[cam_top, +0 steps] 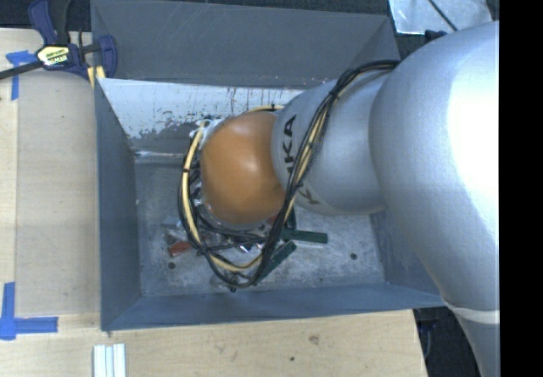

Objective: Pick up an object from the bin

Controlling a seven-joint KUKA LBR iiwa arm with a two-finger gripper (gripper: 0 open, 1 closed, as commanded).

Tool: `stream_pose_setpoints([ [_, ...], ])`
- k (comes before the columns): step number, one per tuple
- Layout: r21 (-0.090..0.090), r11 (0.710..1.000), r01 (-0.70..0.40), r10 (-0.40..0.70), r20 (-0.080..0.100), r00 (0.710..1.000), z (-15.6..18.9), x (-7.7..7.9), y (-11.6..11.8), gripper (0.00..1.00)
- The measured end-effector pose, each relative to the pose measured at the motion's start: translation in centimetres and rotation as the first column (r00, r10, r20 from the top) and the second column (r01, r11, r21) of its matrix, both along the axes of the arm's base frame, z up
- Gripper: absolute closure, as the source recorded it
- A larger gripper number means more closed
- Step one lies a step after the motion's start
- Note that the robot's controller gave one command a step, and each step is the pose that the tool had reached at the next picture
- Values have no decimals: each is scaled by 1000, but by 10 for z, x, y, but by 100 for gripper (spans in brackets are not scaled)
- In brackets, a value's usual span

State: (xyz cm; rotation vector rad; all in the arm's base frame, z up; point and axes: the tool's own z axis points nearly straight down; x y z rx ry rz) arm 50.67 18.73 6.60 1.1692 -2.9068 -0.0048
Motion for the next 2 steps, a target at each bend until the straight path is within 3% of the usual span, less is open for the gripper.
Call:
stream_pose_setpoints([
  [1,3,1000,5,-5,13,1000,5,6,-1,100],
  [2,6,1000,18,-18,21,1000,161,36,30,100],
])
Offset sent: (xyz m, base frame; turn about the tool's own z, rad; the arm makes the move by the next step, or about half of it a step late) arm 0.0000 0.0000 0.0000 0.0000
